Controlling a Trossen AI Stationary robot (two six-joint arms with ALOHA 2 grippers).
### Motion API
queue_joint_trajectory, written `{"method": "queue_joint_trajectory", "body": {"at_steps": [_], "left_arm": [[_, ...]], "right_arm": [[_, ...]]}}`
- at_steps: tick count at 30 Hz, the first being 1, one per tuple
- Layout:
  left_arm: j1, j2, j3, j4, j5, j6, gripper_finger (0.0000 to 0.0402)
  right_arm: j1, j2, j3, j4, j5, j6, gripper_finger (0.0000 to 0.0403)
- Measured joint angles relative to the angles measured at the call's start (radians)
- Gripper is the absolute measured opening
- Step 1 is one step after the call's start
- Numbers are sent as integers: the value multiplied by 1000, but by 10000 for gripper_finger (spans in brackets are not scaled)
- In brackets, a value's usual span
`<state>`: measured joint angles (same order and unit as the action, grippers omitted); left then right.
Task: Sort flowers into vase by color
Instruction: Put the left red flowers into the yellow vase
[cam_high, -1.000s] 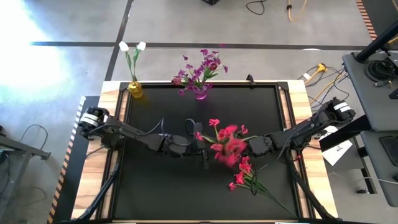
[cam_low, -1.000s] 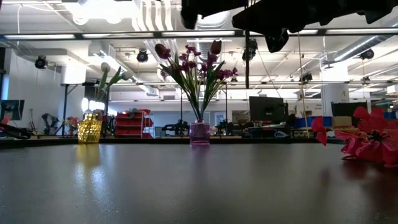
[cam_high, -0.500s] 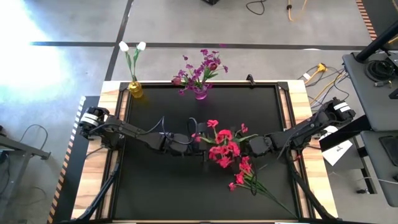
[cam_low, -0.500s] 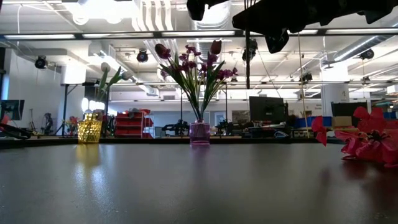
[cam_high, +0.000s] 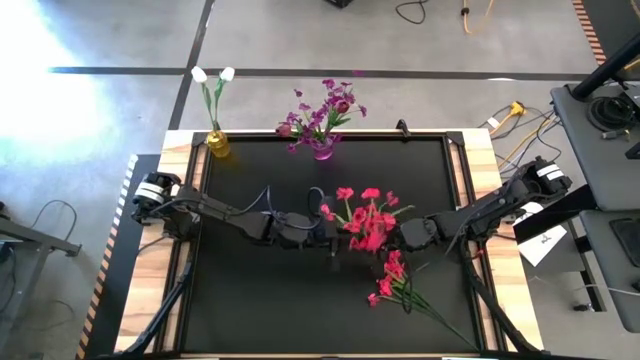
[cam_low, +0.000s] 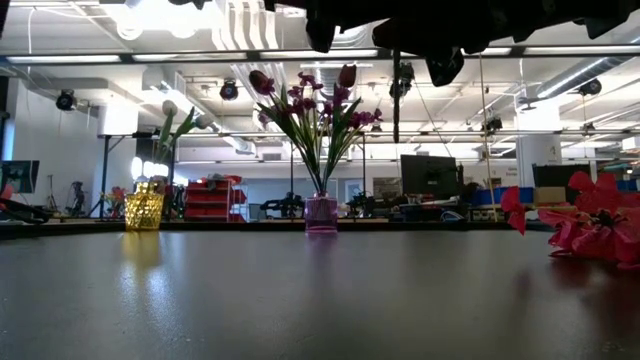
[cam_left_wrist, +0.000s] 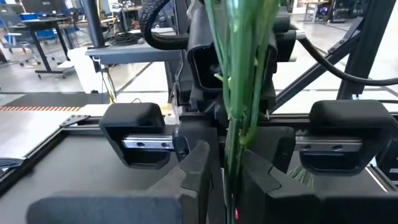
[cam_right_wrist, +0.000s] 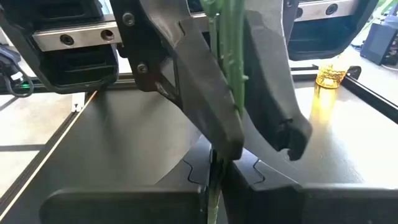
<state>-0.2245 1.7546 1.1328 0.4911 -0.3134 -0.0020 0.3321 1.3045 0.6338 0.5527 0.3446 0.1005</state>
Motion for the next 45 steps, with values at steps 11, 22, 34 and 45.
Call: {"method": "queue_joint_trajectory", "body": {"at_steps": [11, 22, 34, 45], "left_arm": [[1, 27, 0, 44, 51, -6, 3], [-47, -230, -55, -235, -268, 133, 0], [53, -712, -654, 15, -1068, 151, 0], [656, -774, -793, 376, -790, 308, 0]], "right_arm": [[2, 0, 0, 5, -5, -2, 89], [53, -140, 0, -182, 44, -22, 232], [161, -200, -26, -300, 267, -42, 251], [161, -156, -31, -285, 312, 4, 251]]}}
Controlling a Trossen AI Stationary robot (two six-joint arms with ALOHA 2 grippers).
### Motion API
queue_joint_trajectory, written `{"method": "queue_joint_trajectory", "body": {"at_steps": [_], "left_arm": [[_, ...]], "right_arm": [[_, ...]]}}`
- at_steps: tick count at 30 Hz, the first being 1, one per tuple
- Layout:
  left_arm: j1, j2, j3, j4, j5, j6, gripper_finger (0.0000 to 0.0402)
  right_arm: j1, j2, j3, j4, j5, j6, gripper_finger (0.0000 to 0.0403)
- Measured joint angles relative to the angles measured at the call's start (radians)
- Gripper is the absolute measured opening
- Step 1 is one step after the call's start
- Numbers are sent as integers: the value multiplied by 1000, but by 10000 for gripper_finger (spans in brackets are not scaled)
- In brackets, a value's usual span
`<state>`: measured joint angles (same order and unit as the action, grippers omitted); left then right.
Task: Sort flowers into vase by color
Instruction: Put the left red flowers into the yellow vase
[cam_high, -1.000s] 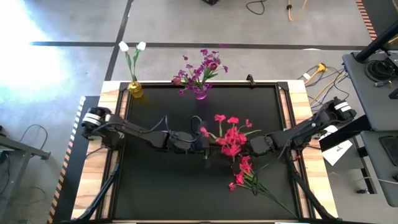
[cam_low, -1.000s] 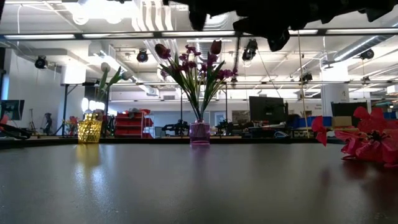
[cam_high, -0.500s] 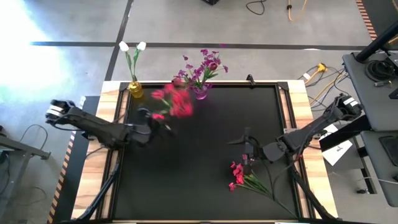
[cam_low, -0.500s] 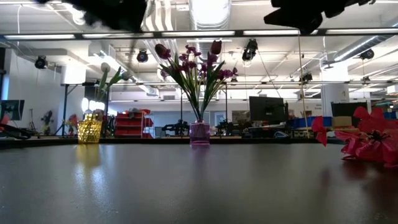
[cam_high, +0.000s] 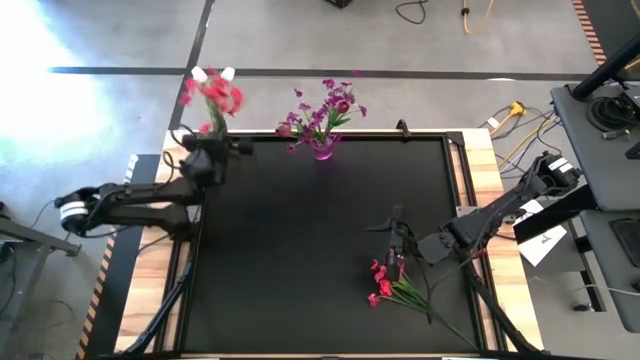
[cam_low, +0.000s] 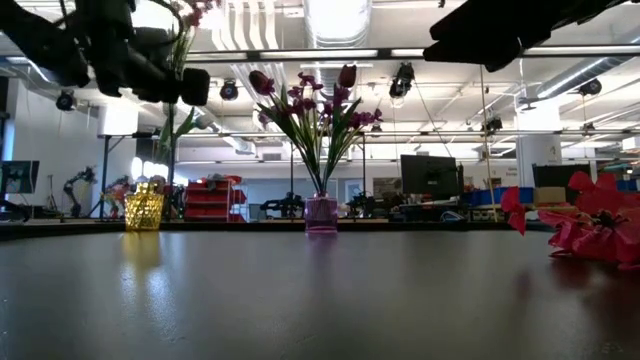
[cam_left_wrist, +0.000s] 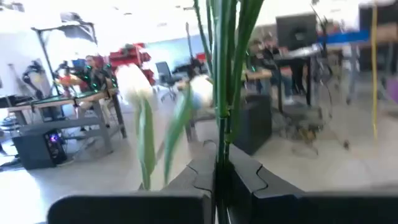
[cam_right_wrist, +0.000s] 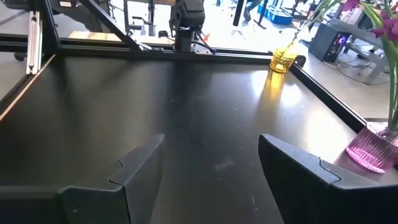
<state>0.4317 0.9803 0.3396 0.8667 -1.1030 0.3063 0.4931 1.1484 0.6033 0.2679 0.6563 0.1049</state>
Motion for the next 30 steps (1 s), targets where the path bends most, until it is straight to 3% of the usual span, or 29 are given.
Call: {"method": "queue_joint_trajectory", "body": {"at_steps": [5, 12, 21, 30], "left_arm": [[168, 36, 51, 17, 100, 14, 0], [277, 130, 91, 17, 101, 33, 0], [372, 296, 173, 41, -2, 33, 0], [392, 453, 202, 37, -198, -51, 0]], "right_arm": [[0, 0, -1, 2, 1, 16, 251], [0, 0, -1, -1, 1, 18, 249], [0, 0, -2, -2, 1, 27, 247], [0, 0, -2, -31, 1, 53, 244]]}}
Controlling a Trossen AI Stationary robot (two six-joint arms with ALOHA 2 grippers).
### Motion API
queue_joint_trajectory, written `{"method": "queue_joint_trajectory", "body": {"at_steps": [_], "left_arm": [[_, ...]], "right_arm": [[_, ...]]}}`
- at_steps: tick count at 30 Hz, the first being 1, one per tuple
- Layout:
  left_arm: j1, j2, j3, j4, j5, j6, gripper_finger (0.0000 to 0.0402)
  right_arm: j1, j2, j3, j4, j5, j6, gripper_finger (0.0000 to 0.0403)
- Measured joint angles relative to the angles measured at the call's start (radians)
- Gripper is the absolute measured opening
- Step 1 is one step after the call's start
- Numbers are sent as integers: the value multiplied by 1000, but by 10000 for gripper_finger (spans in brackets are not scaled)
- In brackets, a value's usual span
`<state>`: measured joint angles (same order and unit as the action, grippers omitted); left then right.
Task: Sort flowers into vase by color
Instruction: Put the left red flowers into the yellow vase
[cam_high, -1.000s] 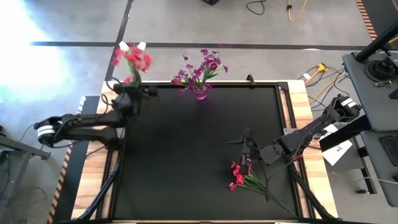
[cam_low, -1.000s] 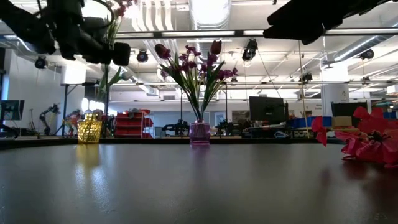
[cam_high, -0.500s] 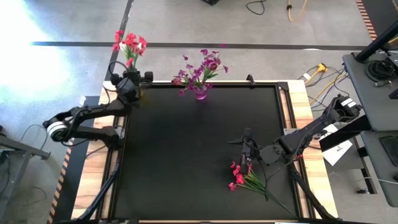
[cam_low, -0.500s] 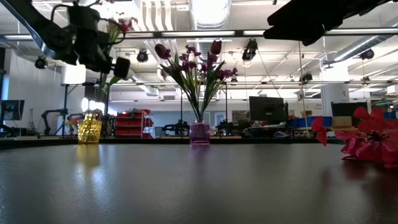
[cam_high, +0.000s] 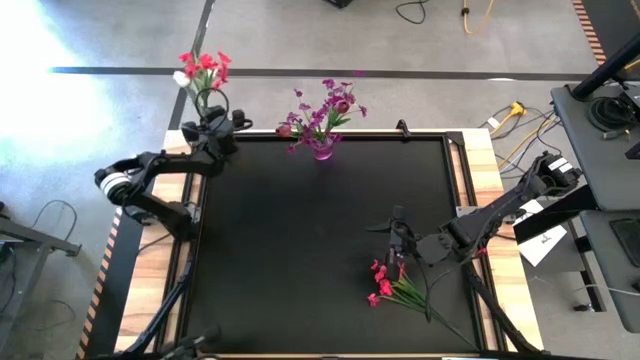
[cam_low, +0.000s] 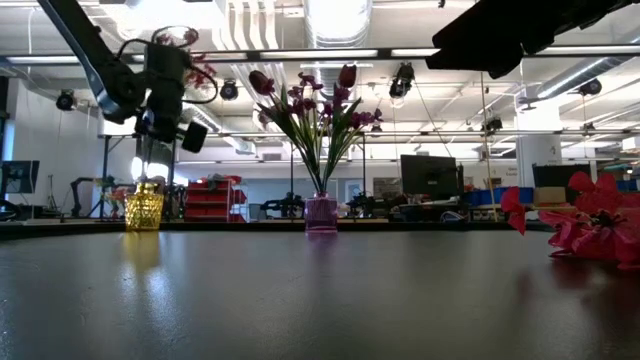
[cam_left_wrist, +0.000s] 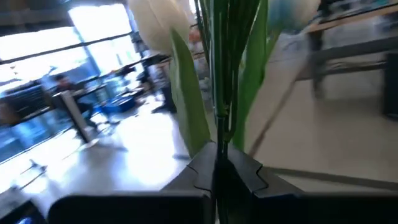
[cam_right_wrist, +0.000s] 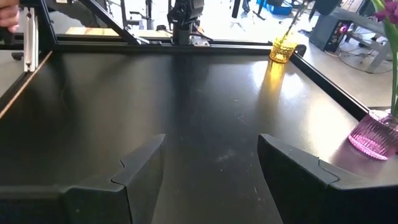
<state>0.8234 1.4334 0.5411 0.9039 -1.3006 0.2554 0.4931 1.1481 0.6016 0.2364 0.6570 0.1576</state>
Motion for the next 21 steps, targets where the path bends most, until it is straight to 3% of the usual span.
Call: {"method": "queue_joint_trajectory", "body": {"at_steps": [6, 16, 21], "left_arm": [[-16, 39, 2, -29, -154, 34, 0], [-49, -8, 2, -68, -96, 75, 46], [-62, -23, 2, -235, -74, -26, 71]], "right_arm": [[0, 0, 0, 0, 0, 1, 246], [0, -1, 0, -1, -2, 50, 257], [0, -1, 0, -7, -2, 66, 260]]}}
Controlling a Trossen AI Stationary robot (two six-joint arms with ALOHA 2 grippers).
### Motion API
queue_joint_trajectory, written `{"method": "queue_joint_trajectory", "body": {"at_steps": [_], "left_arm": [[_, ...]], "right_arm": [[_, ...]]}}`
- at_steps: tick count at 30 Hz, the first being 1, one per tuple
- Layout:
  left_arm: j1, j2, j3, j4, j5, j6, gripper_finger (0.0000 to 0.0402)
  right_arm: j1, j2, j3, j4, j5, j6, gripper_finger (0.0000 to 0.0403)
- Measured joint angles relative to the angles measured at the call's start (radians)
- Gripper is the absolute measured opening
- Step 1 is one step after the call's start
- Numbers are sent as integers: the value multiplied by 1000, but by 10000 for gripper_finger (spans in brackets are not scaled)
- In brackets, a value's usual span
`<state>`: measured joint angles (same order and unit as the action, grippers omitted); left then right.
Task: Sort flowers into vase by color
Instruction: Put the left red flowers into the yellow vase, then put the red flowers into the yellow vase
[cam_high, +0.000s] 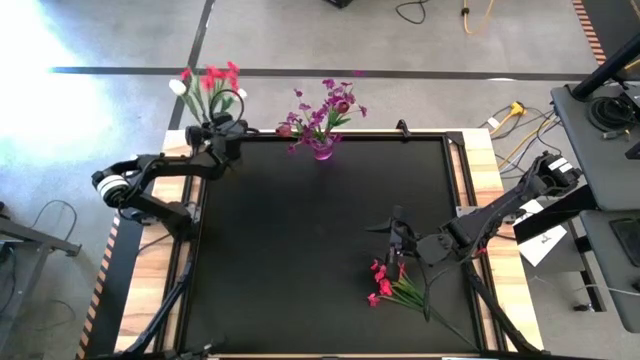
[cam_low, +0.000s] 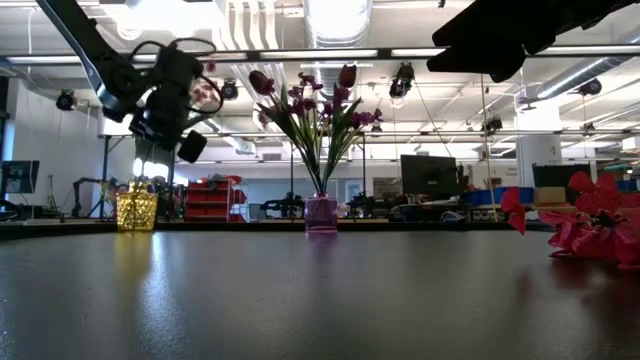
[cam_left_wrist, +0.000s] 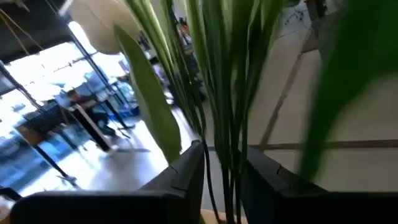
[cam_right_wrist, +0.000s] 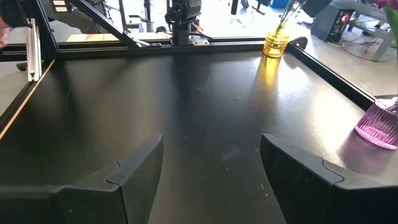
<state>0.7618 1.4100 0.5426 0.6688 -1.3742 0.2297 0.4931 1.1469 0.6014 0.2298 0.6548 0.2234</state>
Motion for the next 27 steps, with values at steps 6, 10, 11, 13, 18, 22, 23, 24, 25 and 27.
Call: {"method": "queue_joint_trajectory", "body": {"at_steps": [6, 10, 11, 13, 18, 22, 23, 24, 25, 27], "left_arm": [[-5, -60, 0, -345, 121, -419, 80], [-5, -117, 15, -552, 234, -638, 80], [-5, -129, 17, -588, 256, -666, 80], [-5, -153, 18, -647, 295, -692, 80], [-5, -237, 19, -811, 433, -735, 81], [-5, -319, 19, -955, 562, -767, 81], [-5, -341, 19, -989, 586, -767, 81], [-5, -360, 19, -1020, 601, -769, 81], [-6, -379, 19, -1050, 612, -769, 81], [-6, -419, 19, -1116, 630, -770, 81]], "right_arm": [[0, 0, 0, -2, 0, 2, 260], [0, 0, 0, -2, 0, 2, 261], [0, 0, 0, -3, 0, 1, 260], [0, 0, 0, -3, 0, 1, 261], [0, 0, 0, -9, -1, 15, 261], [0, 0, 0, -10, -3, 15, 261], [0, 0, 0, -10, -4, 15, 261], [0, 0, 0, -10, -6, 15, 261], [0, 0, 0, -9, -8, 15, 261], [0, 0, 0, -10, -9, 15, 261]]}}
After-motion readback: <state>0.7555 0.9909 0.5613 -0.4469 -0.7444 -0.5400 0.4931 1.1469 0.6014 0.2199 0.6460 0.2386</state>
